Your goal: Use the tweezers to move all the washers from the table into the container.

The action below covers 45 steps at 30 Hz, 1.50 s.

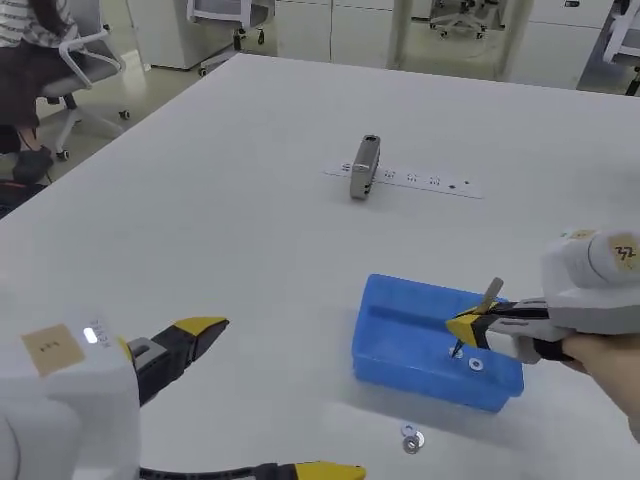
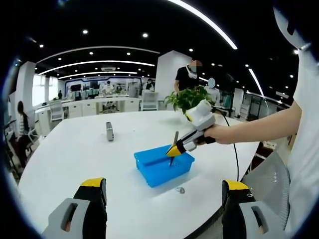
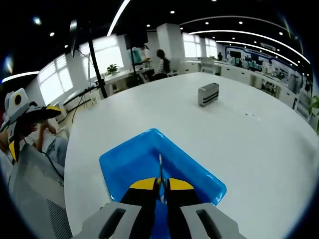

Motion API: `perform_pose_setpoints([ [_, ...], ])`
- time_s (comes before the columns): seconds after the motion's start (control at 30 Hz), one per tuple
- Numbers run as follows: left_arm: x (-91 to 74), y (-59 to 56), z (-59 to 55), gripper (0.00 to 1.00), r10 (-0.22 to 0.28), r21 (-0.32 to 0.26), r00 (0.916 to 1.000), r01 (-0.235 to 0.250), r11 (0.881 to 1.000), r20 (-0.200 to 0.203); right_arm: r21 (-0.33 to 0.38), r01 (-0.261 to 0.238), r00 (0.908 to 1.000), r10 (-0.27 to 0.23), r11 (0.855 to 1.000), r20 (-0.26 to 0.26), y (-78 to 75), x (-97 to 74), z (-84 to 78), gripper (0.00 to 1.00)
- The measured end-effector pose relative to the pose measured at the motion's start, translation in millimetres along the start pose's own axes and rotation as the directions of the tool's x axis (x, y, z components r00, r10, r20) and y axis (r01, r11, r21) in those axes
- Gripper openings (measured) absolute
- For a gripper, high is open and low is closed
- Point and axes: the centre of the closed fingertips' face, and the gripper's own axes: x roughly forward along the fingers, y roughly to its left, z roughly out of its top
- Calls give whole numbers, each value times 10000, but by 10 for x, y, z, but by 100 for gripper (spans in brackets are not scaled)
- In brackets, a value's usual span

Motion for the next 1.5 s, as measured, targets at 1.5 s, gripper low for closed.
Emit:
perform_pose_setpoints([
  [1.5,-7,-1,-24,98,-51,20,9999,51,10000,-98,163,-35,9999,33,9999,137,33,-26,-9,4],
])
